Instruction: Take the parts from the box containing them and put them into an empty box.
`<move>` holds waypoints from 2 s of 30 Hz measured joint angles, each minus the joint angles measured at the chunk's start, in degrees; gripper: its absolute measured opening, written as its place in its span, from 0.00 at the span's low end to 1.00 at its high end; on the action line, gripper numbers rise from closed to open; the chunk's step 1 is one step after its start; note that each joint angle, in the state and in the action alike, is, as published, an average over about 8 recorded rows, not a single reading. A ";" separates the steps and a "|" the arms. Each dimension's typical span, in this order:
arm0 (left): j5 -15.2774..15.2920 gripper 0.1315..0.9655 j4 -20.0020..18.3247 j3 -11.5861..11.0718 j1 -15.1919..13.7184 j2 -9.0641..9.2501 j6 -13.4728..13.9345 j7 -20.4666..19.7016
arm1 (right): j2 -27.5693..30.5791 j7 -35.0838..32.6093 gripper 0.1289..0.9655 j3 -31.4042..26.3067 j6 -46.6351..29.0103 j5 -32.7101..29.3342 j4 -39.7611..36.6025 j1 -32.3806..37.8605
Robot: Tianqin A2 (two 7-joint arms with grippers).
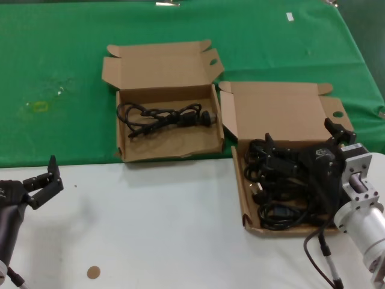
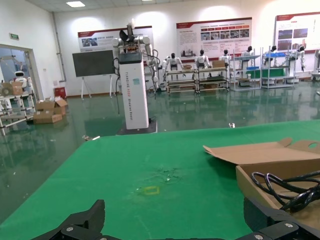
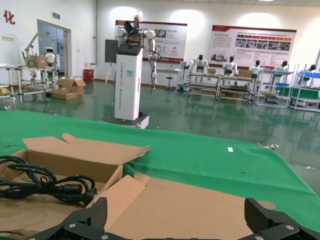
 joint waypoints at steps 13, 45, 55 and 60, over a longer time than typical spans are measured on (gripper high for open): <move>0.00 1.00 0.00 0.00 0.00 0.00 0.00 0.00 | 0.00 0.00 1.00 0.00 0.00 0.00 0.00 0.00; 0.00 1.00 0.00 0.00 0.00 0.00 0.00 0.00 | 0.00 0.00 1.00 0.00 0.00 0.00 0.00 0.00; 0.00 1.00 0.00 0.00 0.00 0.00 0.00 0.00 | 0.00 0.00 1.00 0.00 0.00 0.00 0.00 0.00; 0.00 1.00 0.00 0.00 0.00 0.00 0.00 0.00 | 0.00 0.00 1.00 0.00 0.00 0.00 0.00 0.00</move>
